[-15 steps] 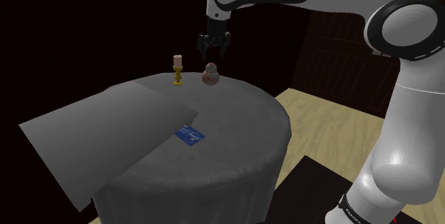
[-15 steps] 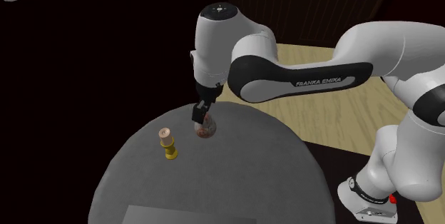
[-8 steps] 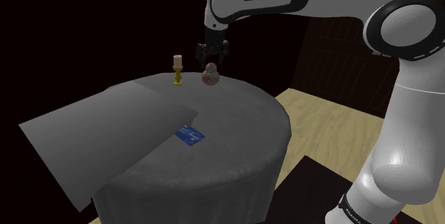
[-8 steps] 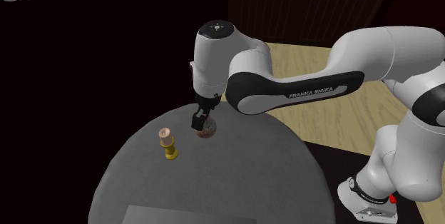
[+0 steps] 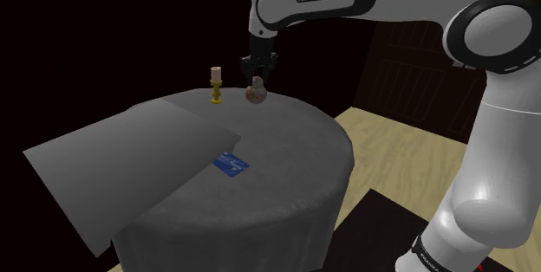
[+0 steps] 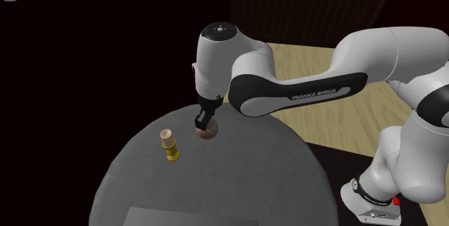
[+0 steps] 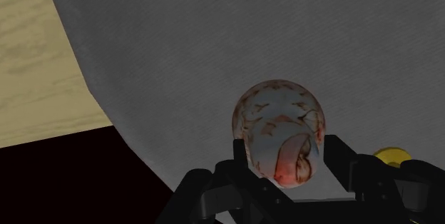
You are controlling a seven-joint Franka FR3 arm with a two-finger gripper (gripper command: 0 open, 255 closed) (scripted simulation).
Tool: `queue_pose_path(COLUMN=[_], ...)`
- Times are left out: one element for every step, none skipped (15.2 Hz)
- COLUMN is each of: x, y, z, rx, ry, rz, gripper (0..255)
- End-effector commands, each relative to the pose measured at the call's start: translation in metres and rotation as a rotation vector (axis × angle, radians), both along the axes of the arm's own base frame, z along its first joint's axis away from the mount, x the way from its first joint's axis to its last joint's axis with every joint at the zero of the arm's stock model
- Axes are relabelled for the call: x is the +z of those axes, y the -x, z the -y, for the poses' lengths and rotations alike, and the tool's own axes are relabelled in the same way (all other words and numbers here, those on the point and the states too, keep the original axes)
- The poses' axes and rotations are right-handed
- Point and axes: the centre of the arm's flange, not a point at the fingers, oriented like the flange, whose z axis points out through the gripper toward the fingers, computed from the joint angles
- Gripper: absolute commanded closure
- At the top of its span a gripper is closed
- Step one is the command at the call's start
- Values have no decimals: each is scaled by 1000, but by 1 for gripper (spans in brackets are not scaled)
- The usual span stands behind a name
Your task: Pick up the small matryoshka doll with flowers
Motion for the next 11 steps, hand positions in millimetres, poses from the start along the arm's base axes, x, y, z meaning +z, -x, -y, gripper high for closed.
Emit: queue_pose_path(x=[-2,-2,-2,3,8,13,19,24,29,34,40], y=[0,-1,-1,-1,-1,-1,-1,-1,-1,-1,-1], z=[0,0,1,1,1,1,1,1,1,1,1], rx=[0,0,0,0,0,0,0,0,0,0,0], ry=[0,0,0,0,0,0,0,0,0,0,0], rz=[-4,-4,-4,-4,-4,-4,-4,-4,-4,-4,-4], gripper=[255,255,255,255,255,255,255,255,255,255,255])
